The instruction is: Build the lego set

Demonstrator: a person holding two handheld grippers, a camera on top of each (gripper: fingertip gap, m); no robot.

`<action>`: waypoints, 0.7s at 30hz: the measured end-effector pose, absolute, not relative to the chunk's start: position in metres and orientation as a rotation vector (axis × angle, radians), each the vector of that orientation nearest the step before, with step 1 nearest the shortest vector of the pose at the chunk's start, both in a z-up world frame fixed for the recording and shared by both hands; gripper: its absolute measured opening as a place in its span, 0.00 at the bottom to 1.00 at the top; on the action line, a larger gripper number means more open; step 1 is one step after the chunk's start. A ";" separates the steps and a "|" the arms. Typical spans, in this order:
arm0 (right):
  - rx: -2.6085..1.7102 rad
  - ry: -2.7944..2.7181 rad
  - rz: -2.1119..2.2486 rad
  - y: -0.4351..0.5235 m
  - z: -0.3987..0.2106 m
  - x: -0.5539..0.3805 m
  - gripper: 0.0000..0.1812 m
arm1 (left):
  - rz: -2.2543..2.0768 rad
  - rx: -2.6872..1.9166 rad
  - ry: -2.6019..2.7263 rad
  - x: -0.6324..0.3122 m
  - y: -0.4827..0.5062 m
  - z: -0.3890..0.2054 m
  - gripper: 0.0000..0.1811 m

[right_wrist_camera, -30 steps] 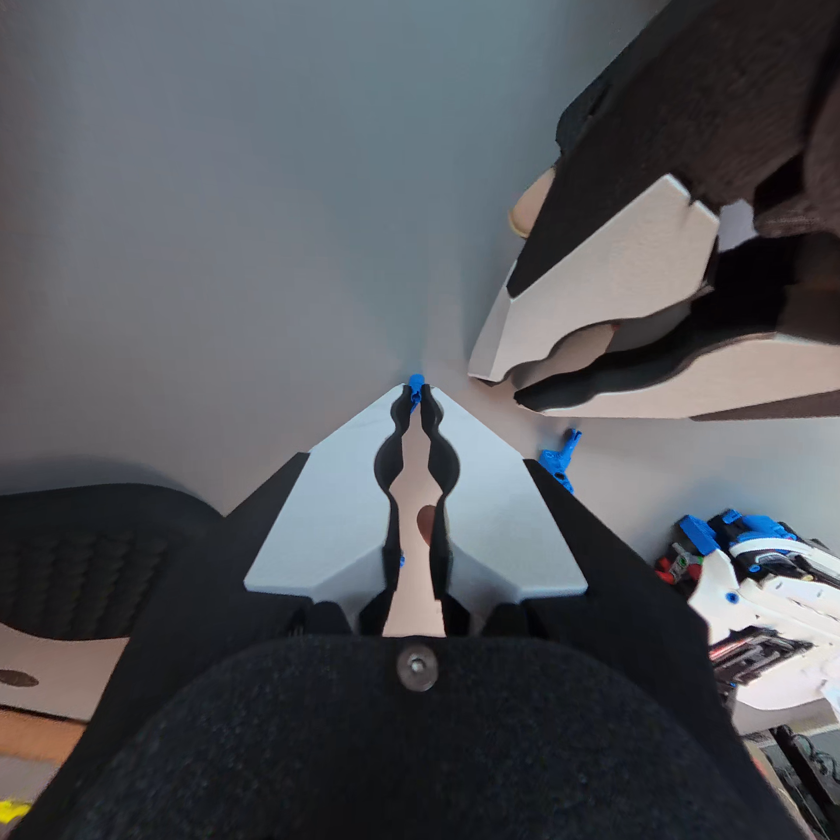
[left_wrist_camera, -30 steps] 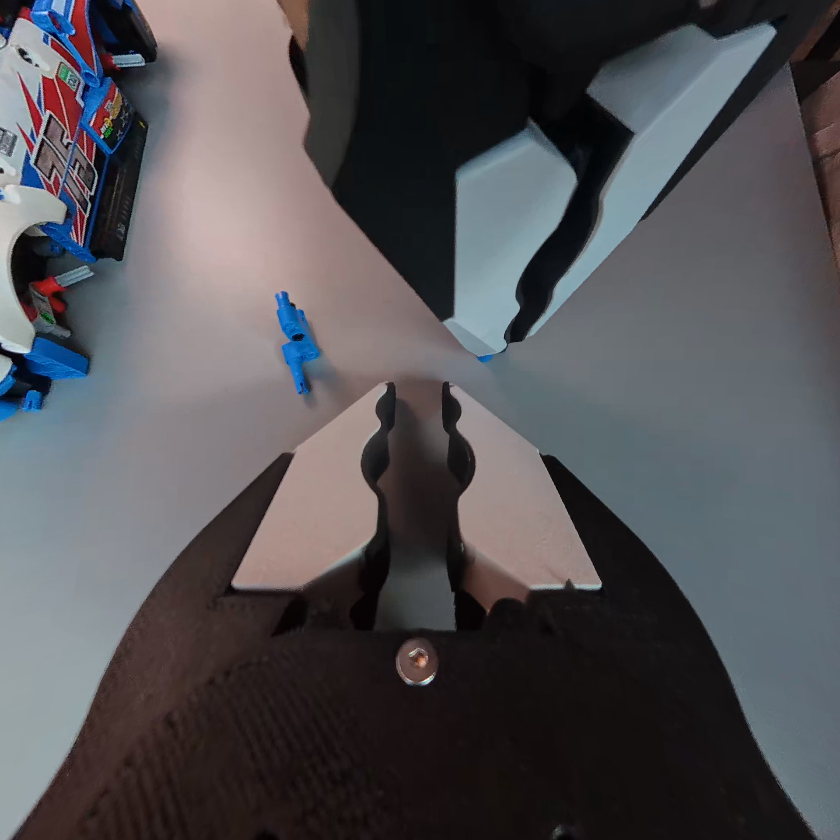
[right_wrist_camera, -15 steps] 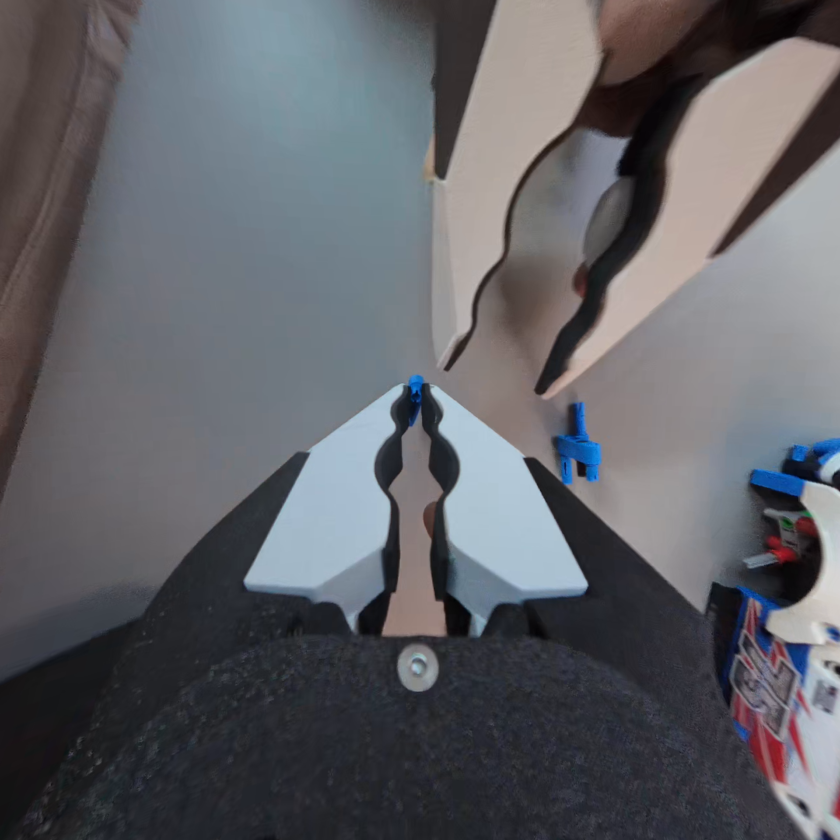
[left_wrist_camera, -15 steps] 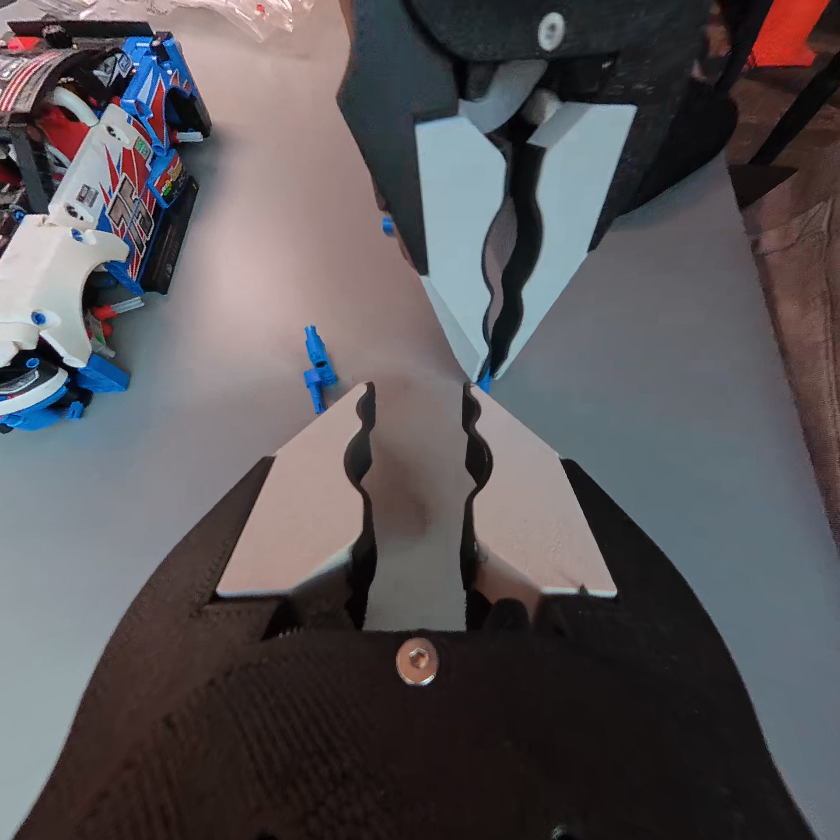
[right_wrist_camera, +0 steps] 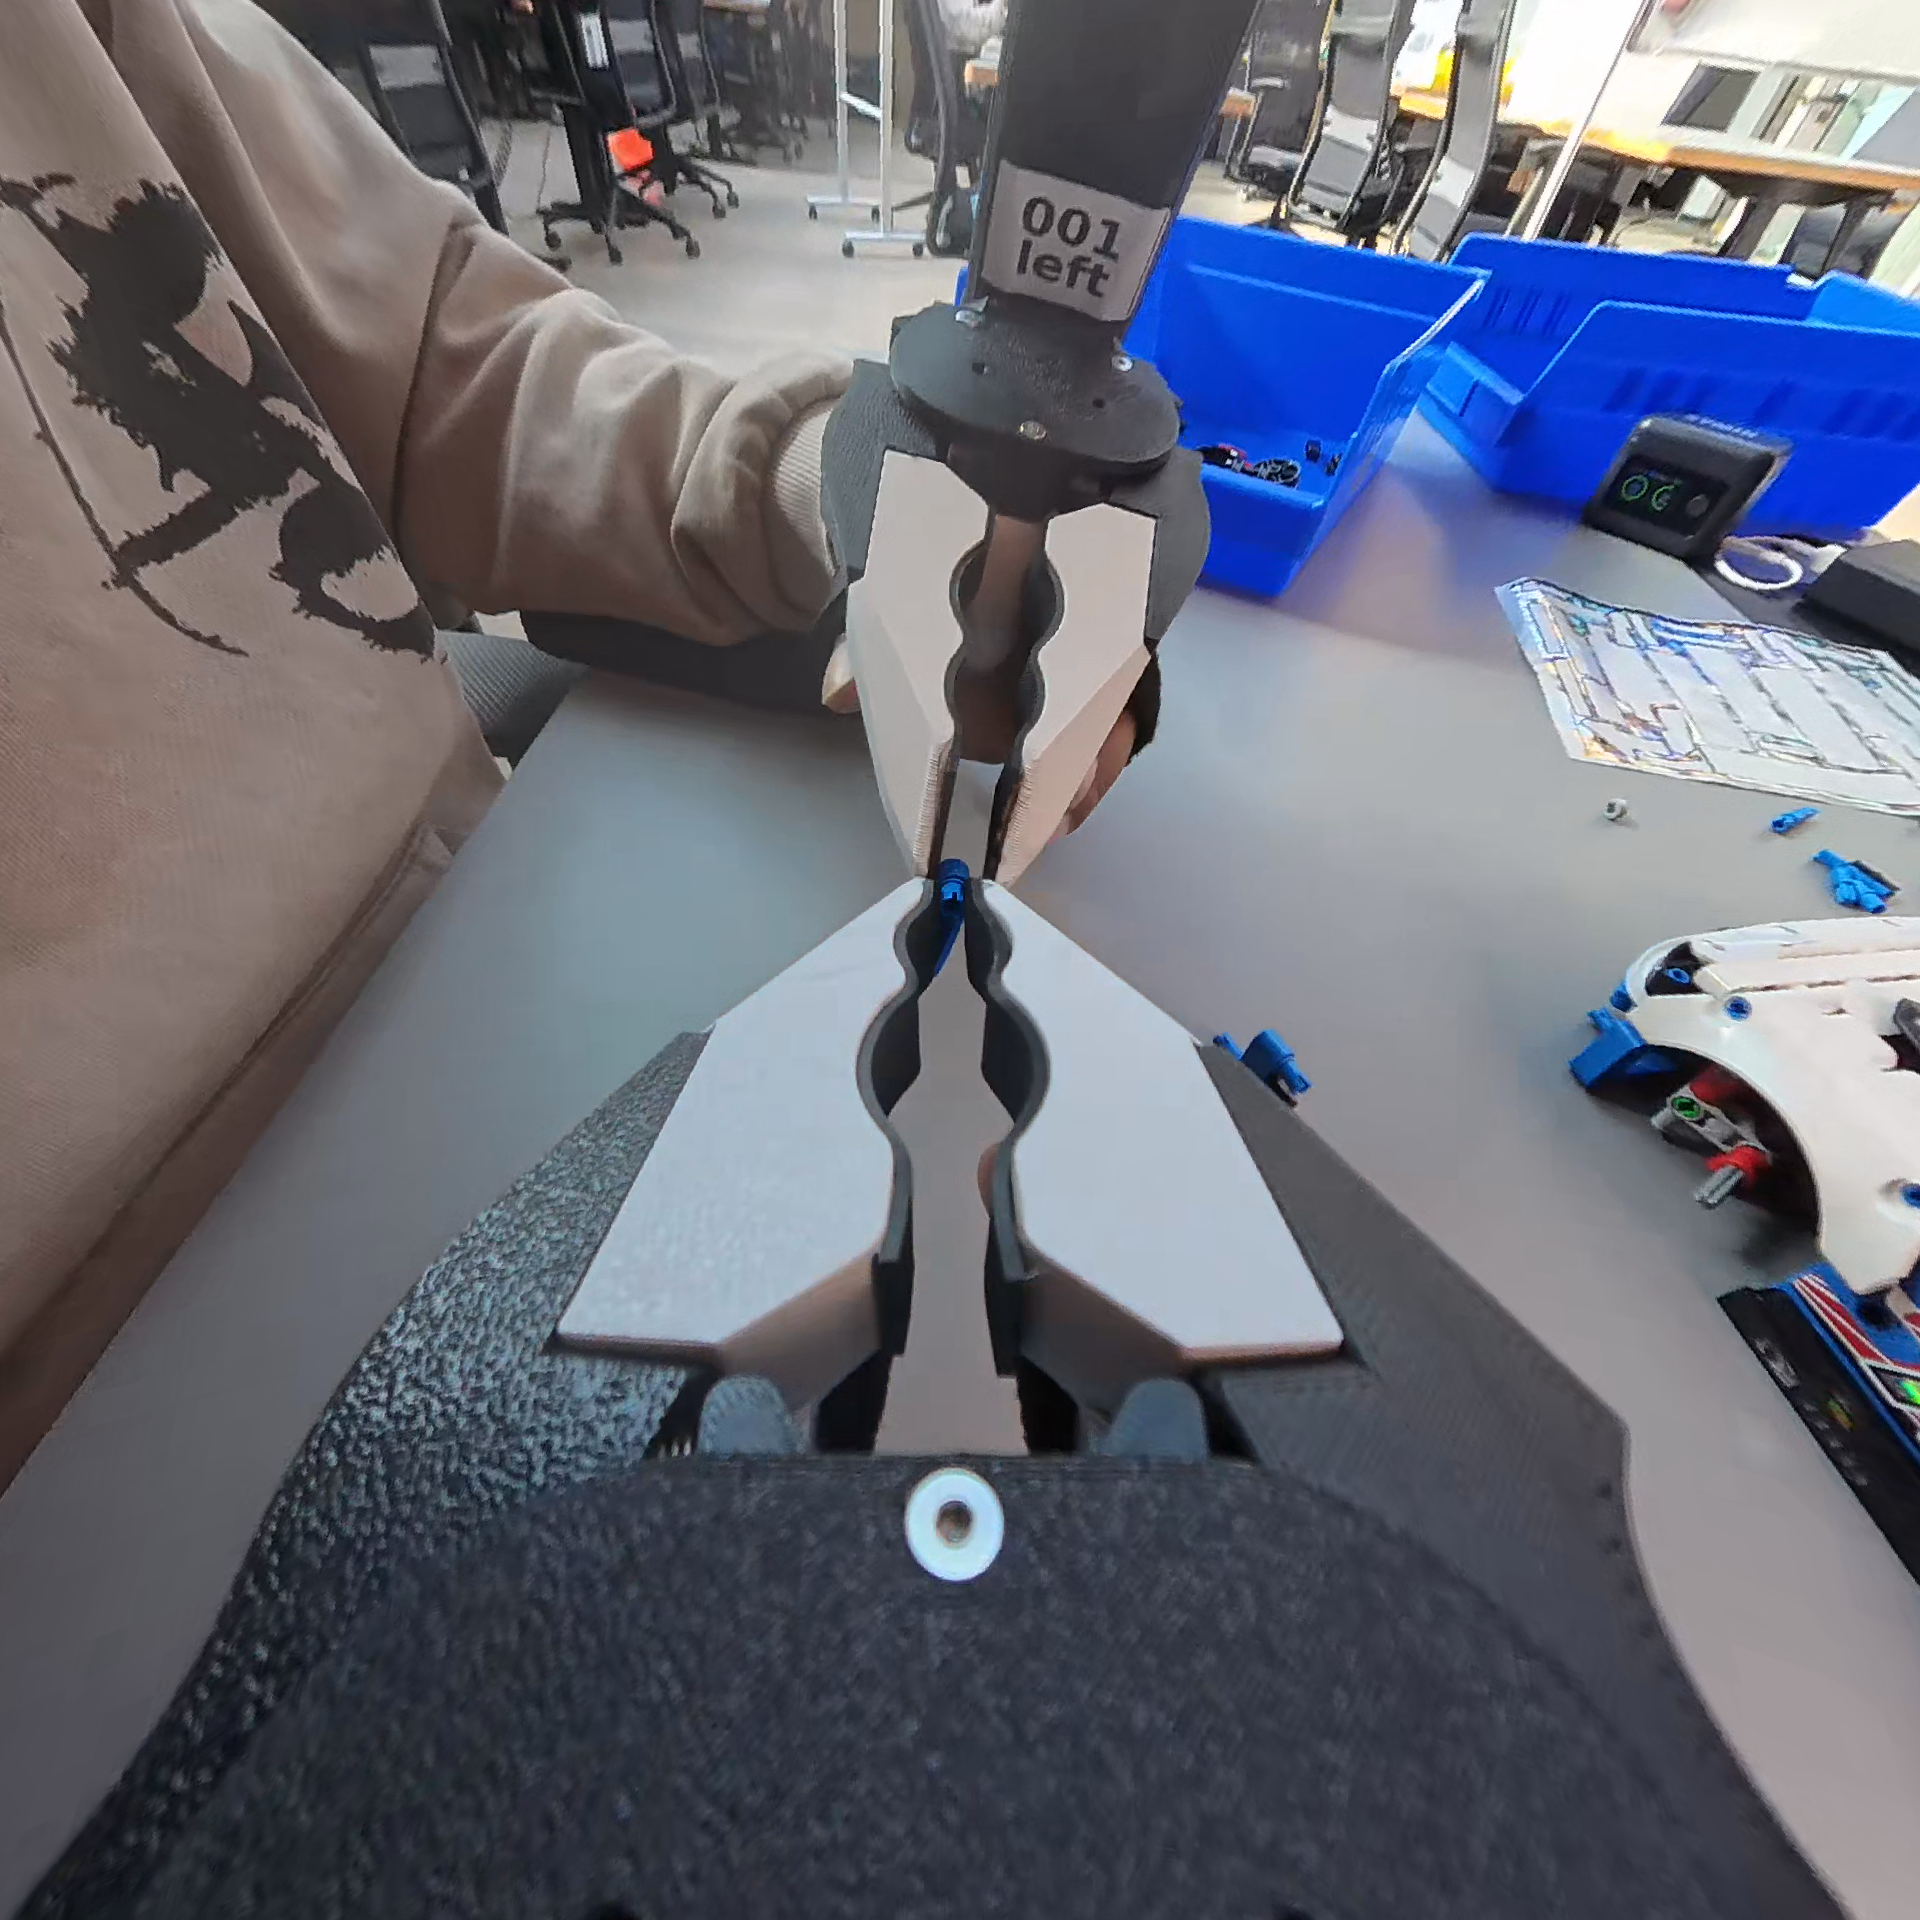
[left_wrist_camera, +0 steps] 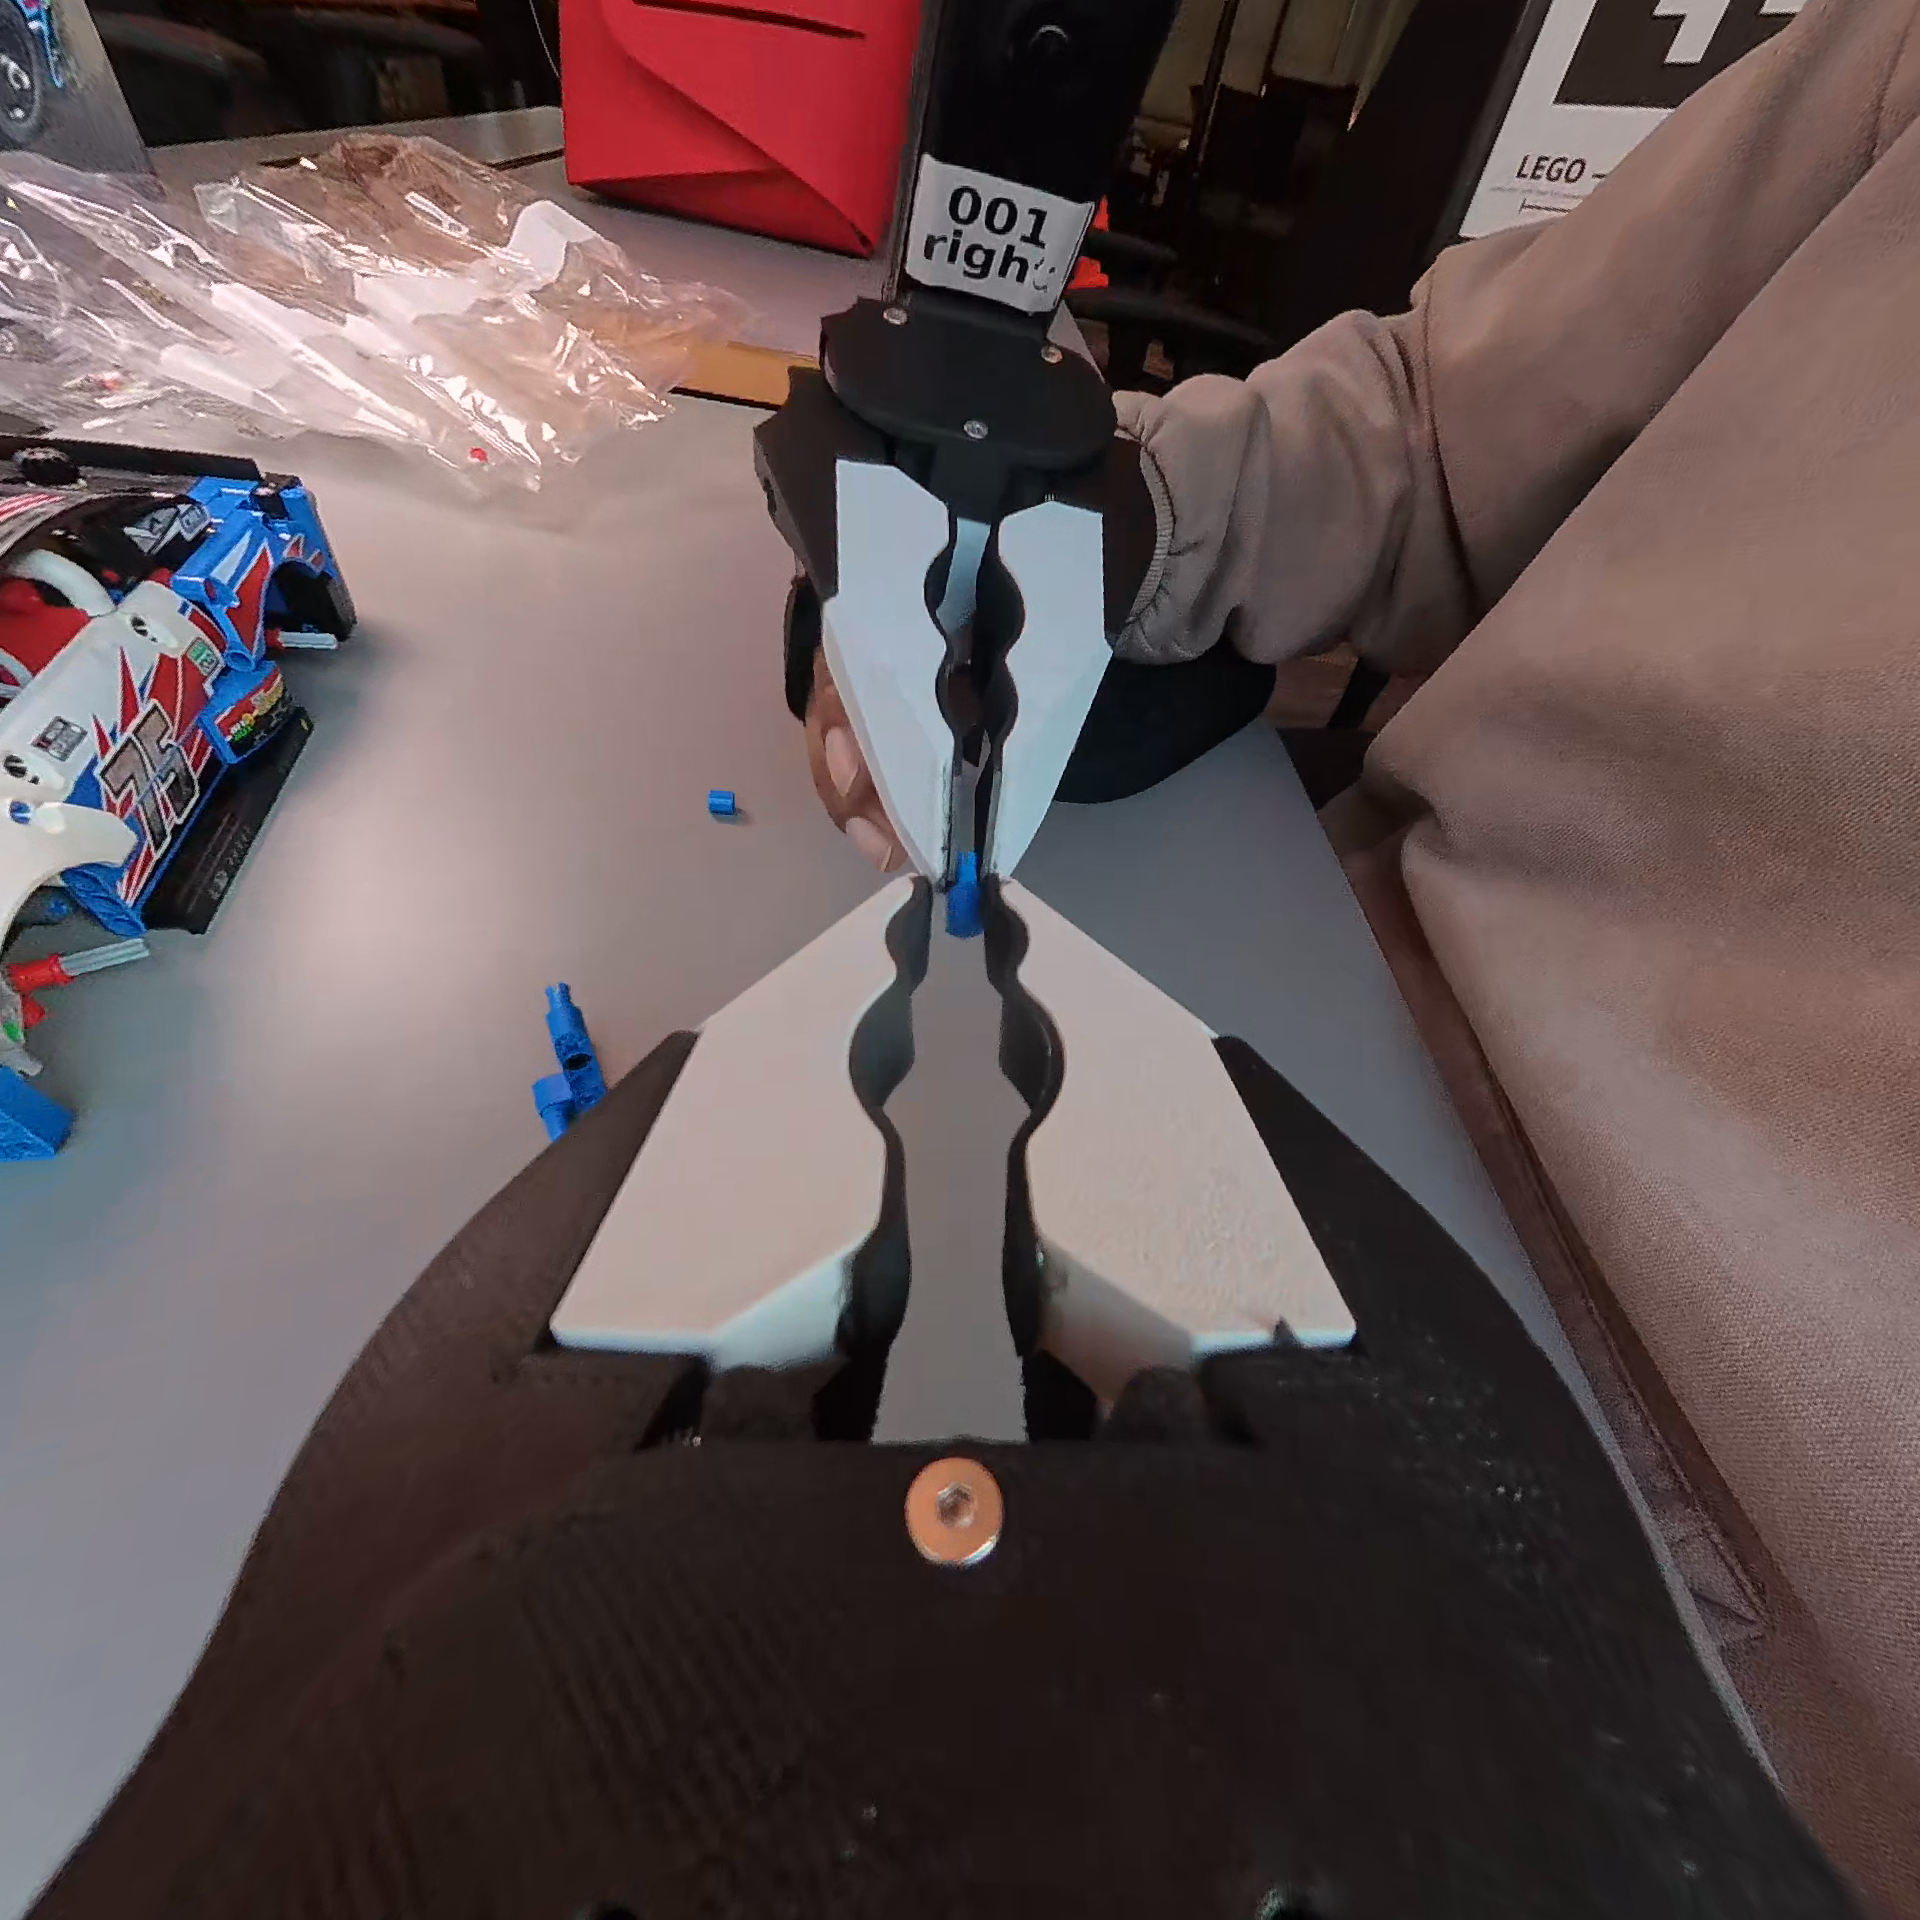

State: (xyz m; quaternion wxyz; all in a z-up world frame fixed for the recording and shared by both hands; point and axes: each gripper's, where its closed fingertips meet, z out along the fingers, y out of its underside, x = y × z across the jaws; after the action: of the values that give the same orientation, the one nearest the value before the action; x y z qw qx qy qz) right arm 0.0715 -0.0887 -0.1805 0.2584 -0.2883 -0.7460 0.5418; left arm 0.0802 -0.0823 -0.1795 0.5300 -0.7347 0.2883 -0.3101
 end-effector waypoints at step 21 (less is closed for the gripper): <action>-0.799 -1.886 1.579 -0.076 -0.169 0.059 0.02 | -0.747 -1.747 0.577 0.069 -0.074 -0.173 0.03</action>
State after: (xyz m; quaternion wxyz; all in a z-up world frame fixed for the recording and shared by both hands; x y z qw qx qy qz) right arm 0.0593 -0.0765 -0.1688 0.2741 -0.2970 -0.7013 0.5872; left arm 0.0689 -0.0743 -0.1727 0.5465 -0.7368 0.2433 -0.3150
